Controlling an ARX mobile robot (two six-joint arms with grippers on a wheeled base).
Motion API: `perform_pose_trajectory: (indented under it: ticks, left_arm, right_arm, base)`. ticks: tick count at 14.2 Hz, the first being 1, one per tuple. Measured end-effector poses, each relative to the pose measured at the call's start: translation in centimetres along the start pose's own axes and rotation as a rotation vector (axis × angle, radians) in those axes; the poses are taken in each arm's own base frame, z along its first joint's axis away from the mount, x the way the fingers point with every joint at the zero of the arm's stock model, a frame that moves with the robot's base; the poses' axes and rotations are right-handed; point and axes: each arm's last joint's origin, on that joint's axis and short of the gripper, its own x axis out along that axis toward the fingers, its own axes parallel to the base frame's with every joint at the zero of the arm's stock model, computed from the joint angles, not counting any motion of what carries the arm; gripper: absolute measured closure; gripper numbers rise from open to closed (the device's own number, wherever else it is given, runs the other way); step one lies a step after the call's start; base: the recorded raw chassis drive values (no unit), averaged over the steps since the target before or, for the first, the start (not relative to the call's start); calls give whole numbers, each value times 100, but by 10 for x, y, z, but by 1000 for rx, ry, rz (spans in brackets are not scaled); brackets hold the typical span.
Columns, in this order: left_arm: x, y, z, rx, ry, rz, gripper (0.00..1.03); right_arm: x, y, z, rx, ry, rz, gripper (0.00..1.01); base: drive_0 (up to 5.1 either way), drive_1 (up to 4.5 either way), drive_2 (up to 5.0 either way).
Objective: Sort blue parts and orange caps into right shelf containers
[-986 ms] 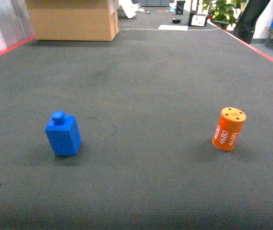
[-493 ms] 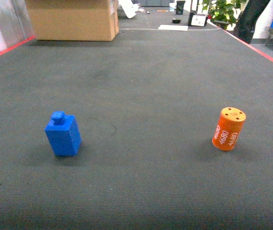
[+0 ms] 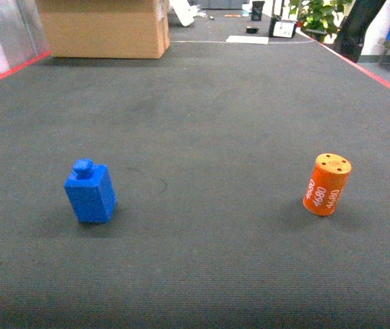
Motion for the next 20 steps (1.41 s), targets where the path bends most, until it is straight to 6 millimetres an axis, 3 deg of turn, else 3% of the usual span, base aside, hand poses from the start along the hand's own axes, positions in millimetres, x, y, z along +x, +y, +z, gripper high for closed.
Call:
perform_pose_trajectory:
  ticks: [2, 3, 6, 8, 9, 12, 15, 17, 20]
  left_arm:
    - [0, 0, 0, 0, 0, 0, 5]
    - [0, -1, -2, -12, 69, 56, 5]
    - [22, -10, 8, -17, 123, 146, 5]
    - [57, -18, 30, -34, 63, 116, 5]
    - [103, -34, 32, -33, 90, 34, 5]
    - [147, -47, 0, -1, 211, 2, 5]
    - [172, -60, -27, 18, 282, -32, 5]
    - [195, -72, -55, 13, 327, -54, 5]
    - [206, -75, -71, 3, 355, -51, 5]
  right_arm:
    - [0, 0, 0, -1, 4, -1, 3]
    - [0, 0, -3, -20, 102, -32, 3]
    - [20, 6, 2, -50, 170, -49, 3]
    - [49, 15, 20, -43, 103, -15, 3]
    - [88, 26, 25, -41, 88, 9, 3]
    - [140, 41, 5, -56, 183, 35, 3]
    - [175, 48, -19, -62, 256, 34, 3]
    - [207, 58, -41, -59, 303, 40, 3]
    - [221, 63, -55, -60, 336, 40, 3]
  base:
    - [0, 0, 0]
    - [0, 0, 0]
    - [0, 0, 0]
    - [0, 0, 0]
    - [0, 0, 0]
    - [0, 0, 0]
    - [0, 0, 0]
    - [0, 0, 0]
    - [0, 0, 0]
